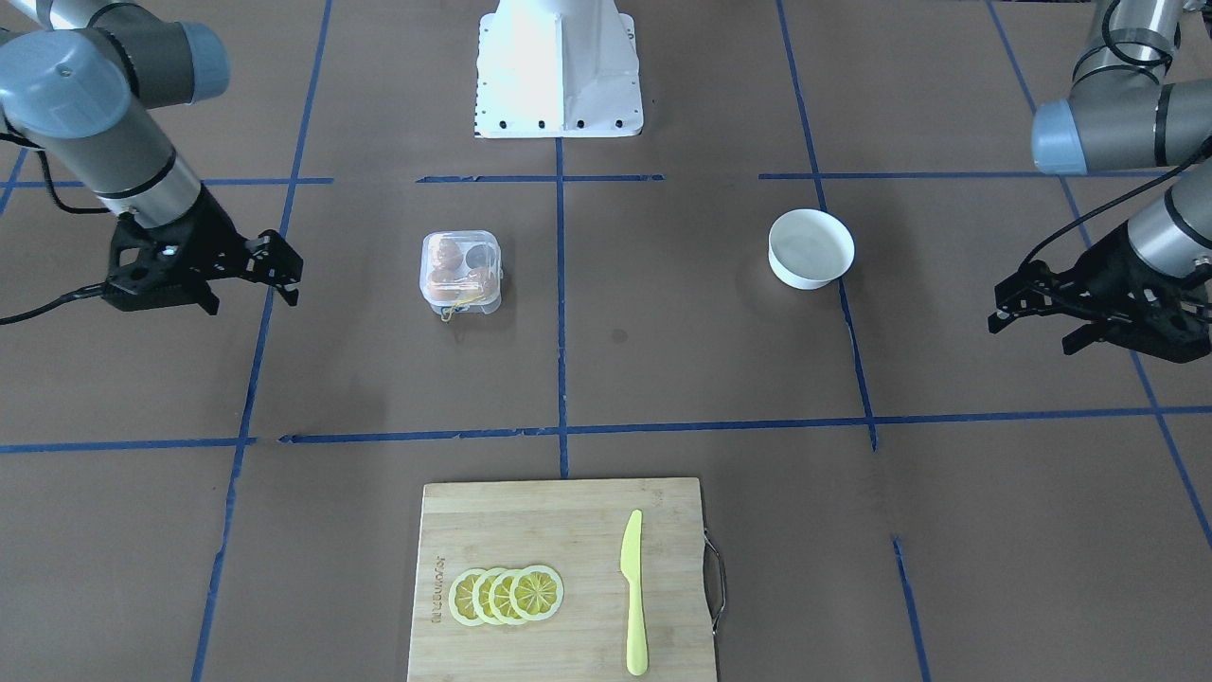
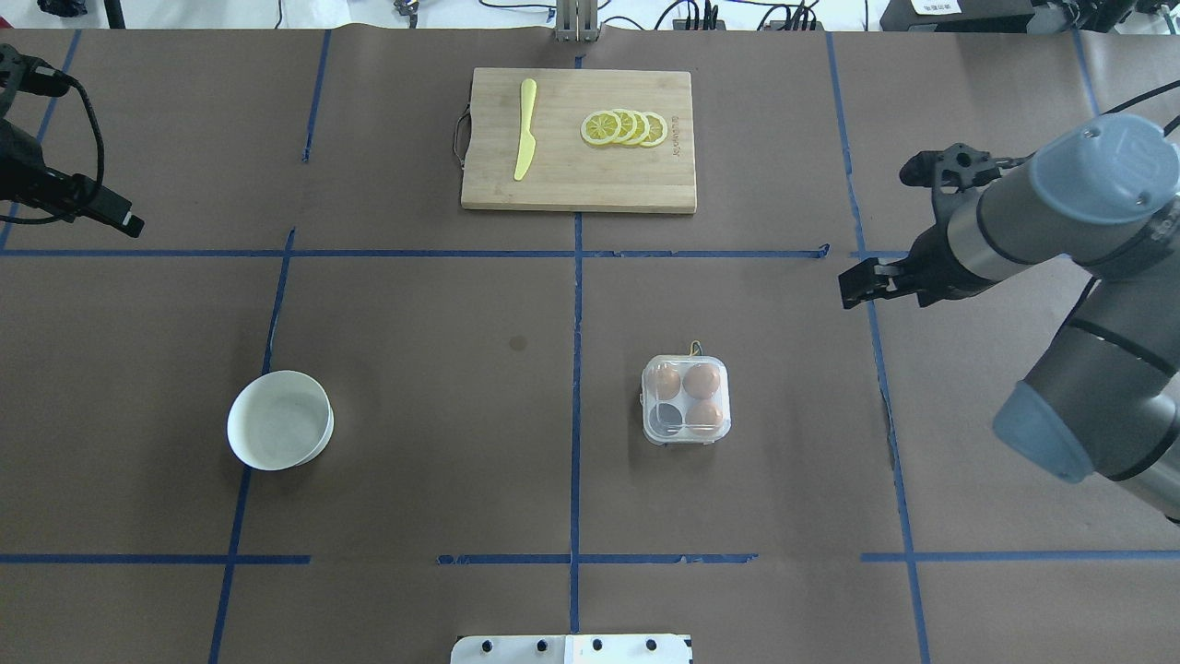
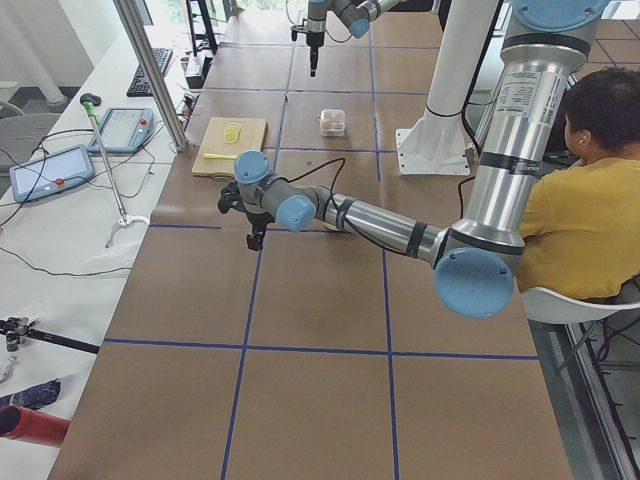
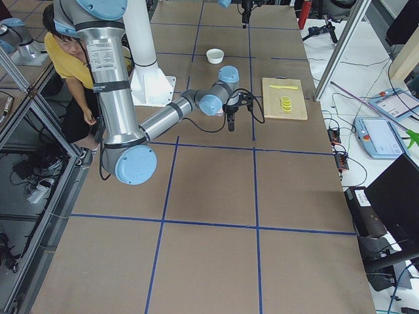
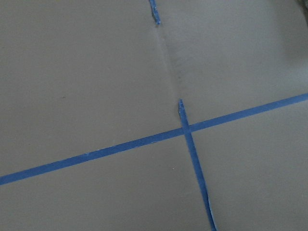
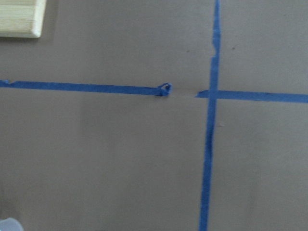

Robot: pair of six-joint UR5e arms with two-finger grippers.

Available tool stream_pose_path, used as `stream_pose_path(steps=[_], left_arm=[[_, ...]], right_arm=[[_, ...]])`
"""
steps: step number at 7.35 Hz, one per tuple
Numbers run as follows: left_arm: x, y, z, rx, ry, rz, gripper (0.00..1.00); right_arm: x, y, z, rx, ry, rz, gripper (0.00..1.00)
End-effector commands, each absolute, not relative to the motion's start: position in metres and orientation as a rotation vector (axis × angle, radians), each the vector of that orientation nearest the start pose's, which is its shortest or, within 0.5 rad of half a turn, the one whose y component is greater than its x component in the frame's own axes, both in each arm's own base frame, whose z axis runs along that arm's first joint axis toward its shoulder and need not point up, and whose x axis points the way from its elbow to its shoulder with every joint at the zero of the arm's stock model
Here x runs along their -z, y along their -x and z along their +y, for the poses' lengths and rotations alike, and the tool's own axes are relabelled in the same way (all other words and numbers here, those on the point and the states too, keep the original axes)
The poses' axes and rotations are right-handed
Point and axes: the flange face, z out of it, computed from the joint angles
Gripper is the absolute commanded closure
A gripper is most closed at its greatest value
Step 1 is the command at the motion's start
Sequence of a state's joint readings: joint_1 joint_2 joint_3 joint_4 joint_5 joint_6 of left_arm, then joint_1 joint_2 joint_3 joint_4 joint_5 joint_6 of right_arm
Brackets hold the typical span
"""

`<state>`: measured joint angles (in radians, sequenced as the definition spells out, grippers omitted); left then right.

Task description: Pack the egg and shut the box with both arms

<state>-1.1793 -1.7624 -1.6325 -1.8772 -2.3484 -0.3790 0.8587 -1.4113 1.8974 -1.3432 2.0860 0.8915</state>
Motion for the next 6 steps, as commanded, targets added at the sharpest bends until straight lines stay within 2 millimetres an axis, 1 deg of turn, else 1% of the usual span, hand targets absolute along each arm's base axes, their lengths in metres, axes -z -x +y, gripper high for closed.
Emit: stream_pose_path(steps=[1,2,3,4,5,6], left_arm=[[-0.526,-0.107,-0.568,-0.227,-0.239,0.86,0.01],[-0.547,-0.082,-0.558,-0.241,-0.251,0.842,0.01],[-0.568,-0.062,-0.543,-0.237,-0.244,0.828,0.01],[-0.596,-0.049,-0.516,-0.23,-0.251,0.825,0.01],[-0.615,-0.043,-0.487,-0.245,-0.314,0.835,0.01],[-0.634,-0.038,-0.463,-0.257,-0.338,0.835,0.01]], right_arm=[[-0.449,0.226,-0.494,0.058,-0.14,-0.806,0.0],[-0.471,0.203,-0.509,0.074,-0.138,-0.796,0.0],[-0.493,0.178,-0.524,0.079,-0.142,-0.779,0.0],[-0.519,0.153,-0.538,0.046,-0.112,-0.777,0.0],[-0.543,0.133,-0.548,0.012,-0.074,-0.792,0.0],[-0.562,0.117,-0.552,0.054,-0.085,-0.778,0.0]])
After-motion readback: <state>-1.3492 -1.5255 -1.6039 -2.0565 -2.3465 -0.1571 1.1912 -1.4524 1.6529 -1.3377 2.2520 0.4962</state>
